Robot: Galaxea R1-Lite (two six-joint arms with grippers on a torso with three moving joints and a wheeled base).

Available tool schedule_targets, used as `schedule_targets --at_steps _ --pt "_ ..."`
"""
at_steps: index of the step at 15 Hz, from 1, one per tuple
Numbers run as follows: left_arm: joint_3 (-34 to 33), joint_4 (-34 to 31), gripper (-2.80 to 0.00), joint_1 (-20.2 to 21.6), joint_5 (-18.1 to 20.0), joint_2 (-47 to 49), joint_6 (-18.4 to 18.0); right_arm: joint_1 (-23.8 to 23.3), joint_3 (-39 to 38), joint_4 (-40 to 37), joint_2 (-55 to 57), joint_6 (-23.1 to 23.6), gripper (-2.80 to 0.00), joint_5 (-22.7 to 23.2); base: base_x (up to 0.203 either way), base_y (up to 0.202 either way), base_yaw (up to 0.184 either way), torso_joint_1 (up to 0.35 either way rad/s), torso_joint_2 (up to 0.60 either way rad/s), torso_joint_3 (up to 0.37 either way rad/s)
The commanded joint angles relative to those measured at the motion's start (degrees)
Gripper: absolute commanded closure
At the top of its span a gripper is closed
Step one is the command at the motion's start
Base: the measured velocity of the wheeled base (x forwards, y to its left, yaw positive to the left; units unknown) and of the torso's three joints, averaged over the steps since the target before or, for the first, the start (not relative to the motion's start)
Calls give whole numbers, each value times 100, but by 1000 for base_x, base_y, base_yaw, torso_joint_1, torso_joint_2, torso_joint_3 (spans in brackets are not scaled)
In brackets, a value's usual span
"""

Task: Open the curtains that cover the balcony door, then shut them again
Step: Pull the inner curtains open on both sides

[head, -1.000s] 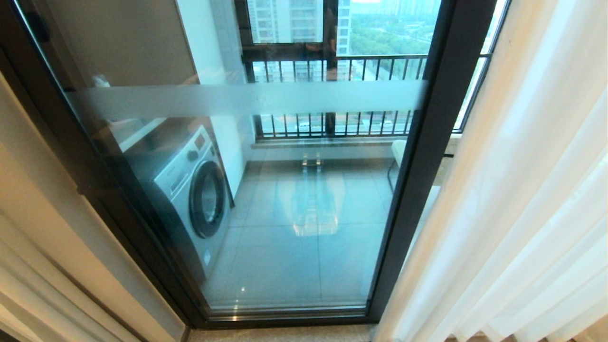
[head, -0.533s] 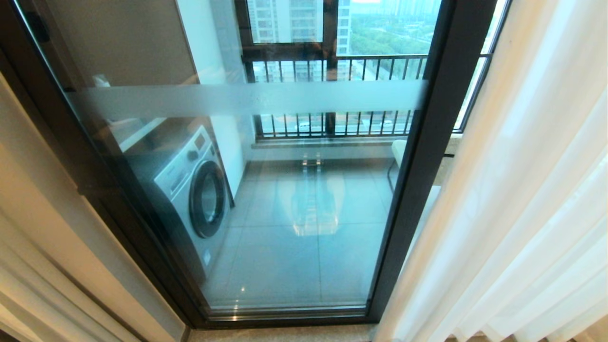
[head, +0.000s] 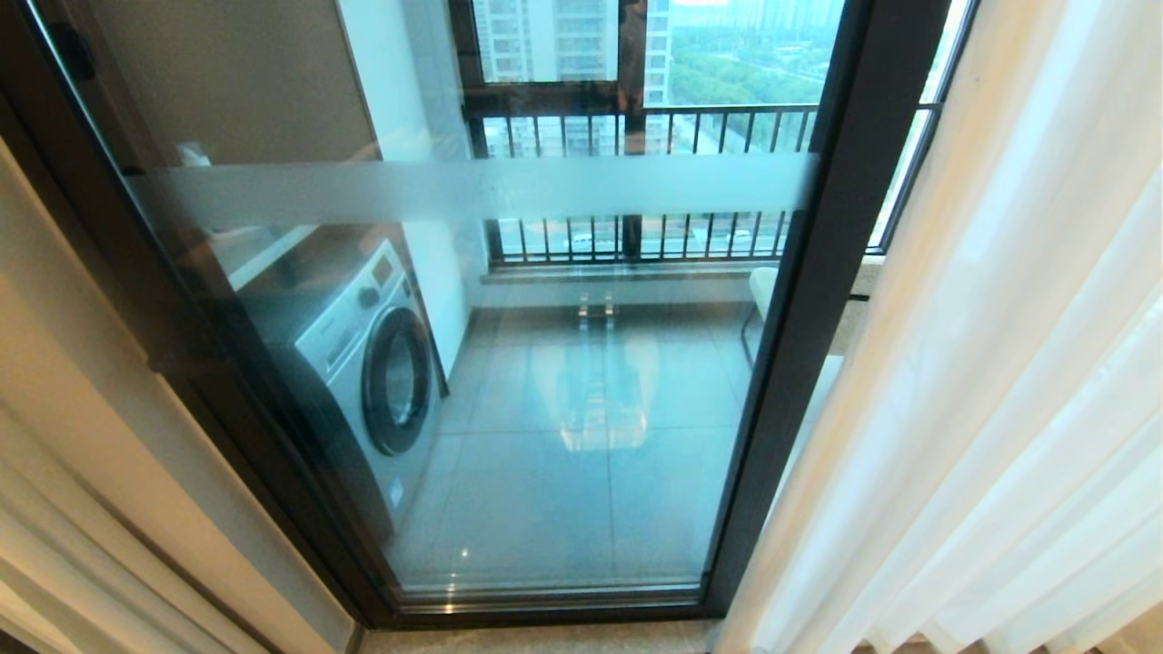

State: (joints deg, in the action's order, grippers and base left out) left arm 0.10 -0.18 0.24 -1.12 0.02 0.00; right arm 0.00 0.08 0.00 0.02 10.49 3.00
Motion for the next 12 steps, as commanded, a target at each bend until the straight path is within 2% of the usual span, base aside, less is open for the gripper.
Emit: schedule_targets --at_steps 1,5,8,9,12 --pt "-1 1 0 2 -2 -2 0 0 132 5 99 136 0 72 0 0 0 0 0 0" --pt "-1 1 0 2 -2 -2 0 39 696 44 1006 170 0 712 0 0 0 0 0 0" --pt "-1 1 0 2 -2 -2 6 268 1266 289 2156 169 0 824 0 0 0 0 0 0" --pt "-1 1 0 2 -2 -2 9 337 1546 382 2472 169 -280 844 0 0 0 0 0 0" --pt "-1 1 0 2 -2 -2 0 485 2231 507 3055 171 -280 912 0 0 0 0 0 0"
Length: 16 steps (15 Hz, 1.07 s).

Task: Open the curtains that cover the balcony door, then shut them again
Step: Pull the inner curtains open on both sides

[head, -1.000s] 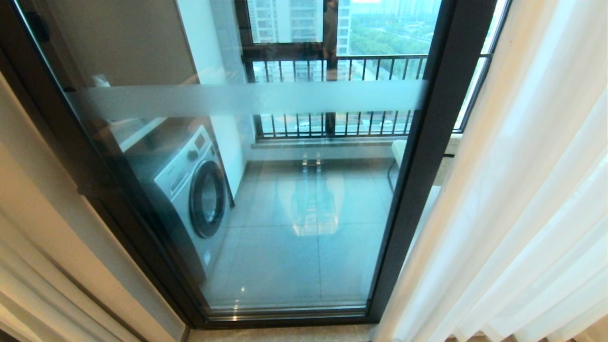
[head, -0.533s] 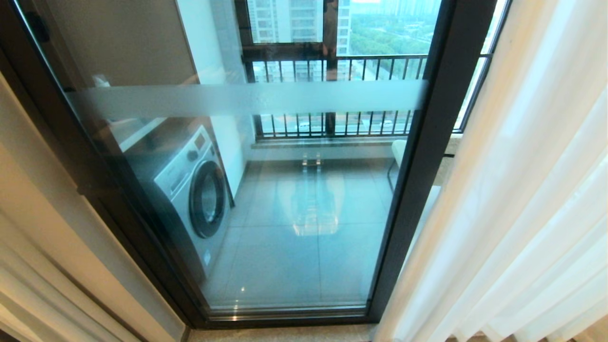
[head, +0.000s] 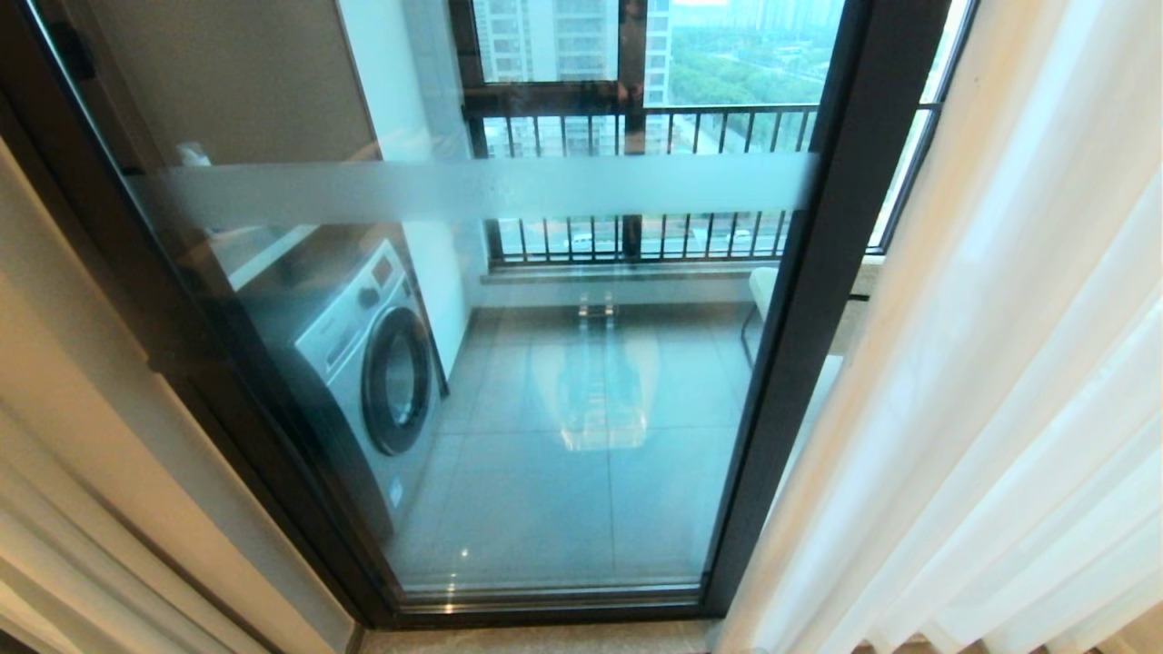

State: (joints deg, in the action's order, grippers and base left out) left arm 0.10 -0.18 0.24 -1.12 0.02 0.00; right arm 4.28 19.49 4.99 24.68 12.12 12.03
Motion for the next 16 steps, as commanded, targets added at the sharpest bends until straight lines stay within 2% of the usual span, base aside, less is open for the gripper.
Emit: schedule_targets --at_steps 1,6,9,12,16 --pt "-1 1 0 2 -2 -2 9 69 415 45 718 9 -280 9 0 0 0 0 0 0" --pt "-1 1 0 -5 -2 -2 8 -45 461 1003 1440 -47 -280 10 0 0 0 0 0 0" --pt "-1 1 0 2 -2 -2 0 -485 527 1227 1848 -23 -280 112 0 0 0 0 0 0" --pt "-1 1 0 2 -2 -2 9 -762 767 1515 2322 -13 -280 1216 0 0 0 0 0 0" --pt "-1 1 0 2 -2 -2 9 -743 829 2368 3117 7 -280 1433 0 0 0 0 0 0"
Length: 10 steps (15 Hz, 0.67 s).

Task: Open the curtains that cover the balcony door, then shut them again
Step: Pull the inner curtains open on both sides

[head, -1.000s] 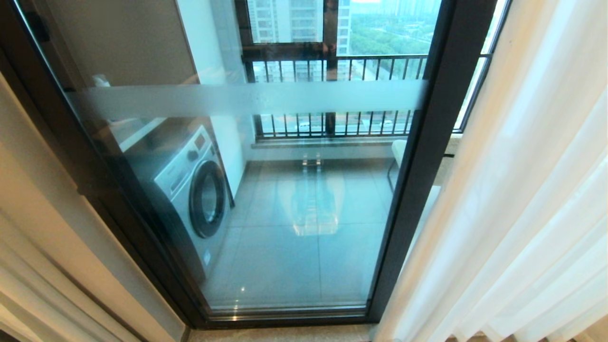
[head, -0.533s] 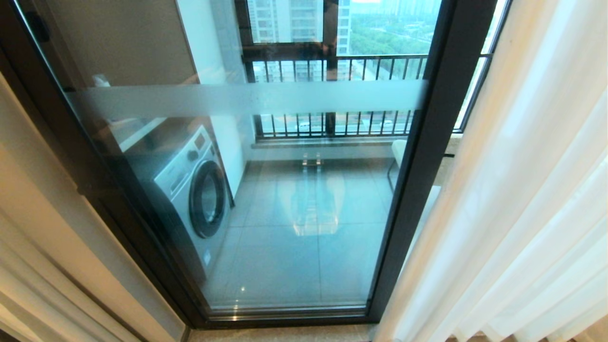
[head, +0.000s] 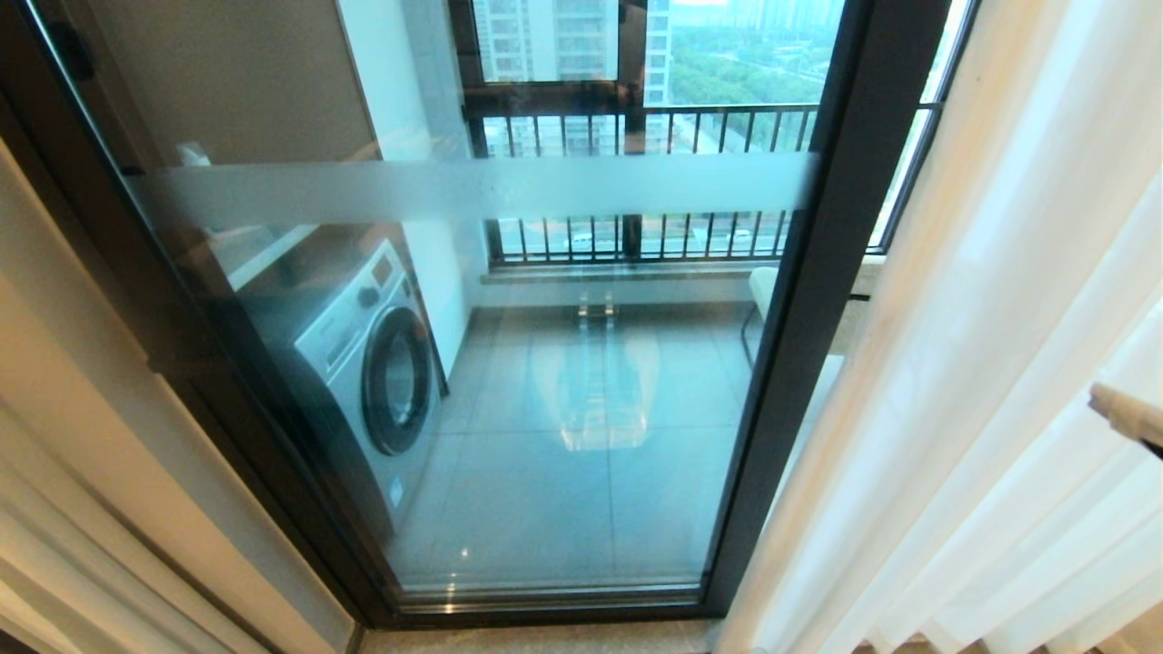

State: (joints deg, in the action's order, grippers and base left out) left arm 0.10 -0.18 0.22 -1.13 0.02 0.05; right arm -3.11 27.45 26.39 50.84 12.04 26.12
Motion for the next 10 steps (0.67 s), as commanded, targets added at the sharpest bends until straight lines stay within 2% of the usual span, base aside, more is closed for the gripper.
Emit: schedule_targets --at_steps 1,3,10 --pt "-1 1 0 4 -2 -2 4 -5 80 449 760 20 -280 24 0 0 0 0 0 0" --pt "-1 1 0 4 -2 -2 4 -12 281 728 1220 36 -280 13 0 0 0 0 0 0" --pt "-1 1 0 4 -2 -2 4 -14 1409 819 2548 471 -280 0 0 0 0 0 0 0"
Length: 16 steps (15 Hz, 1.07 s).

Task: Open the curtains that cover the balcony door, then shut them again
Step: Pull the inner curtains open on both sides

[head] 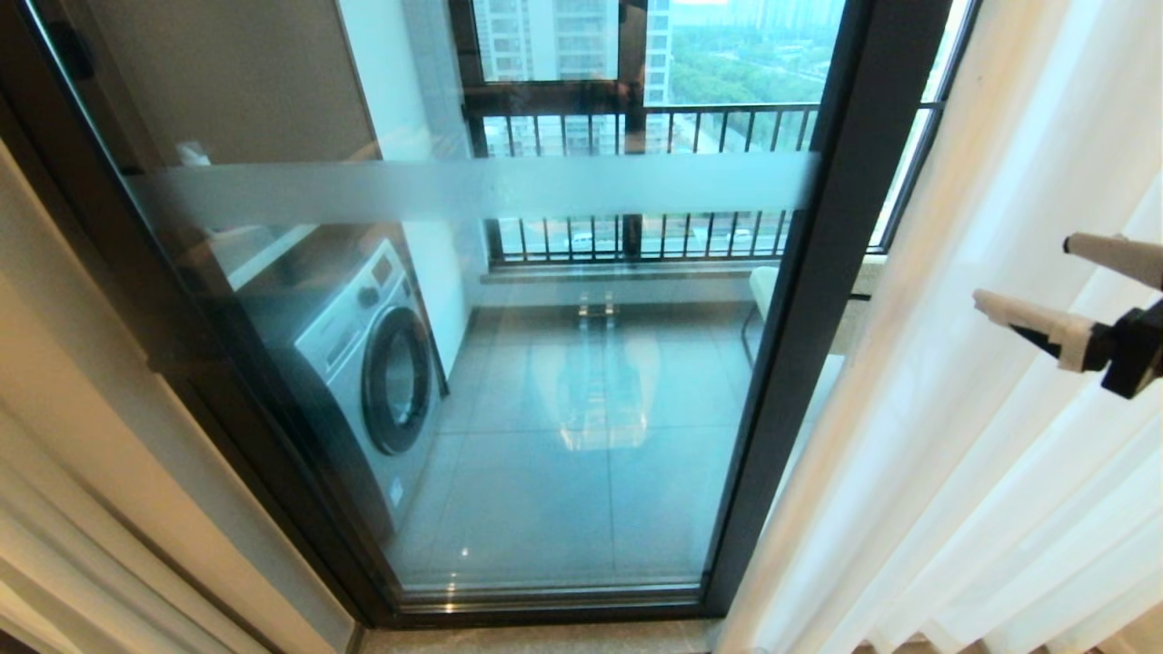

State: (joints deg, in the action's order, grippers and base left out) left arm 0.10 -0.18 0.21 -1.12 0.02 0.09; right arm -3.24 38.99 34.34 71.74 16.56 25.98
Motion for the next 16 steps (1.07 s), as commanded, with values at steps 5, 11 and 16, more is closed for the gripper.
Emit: schedule_targets --at_steps 5,11,16 --pt "-1 1 0 5 -2 -2 0 -1 1002 180 1219 48 -280 4 0 0 0 0 0 0" --pt "-1 1 0 6 -2 -2 0 -1 1955 419 2018 18 -280 4 0 0 0 0 0 0" --pt "-1 1 0 6 -2 -2 0 -18 2317 929 2471 -343 -280 4 0 0 0 0 0 0"
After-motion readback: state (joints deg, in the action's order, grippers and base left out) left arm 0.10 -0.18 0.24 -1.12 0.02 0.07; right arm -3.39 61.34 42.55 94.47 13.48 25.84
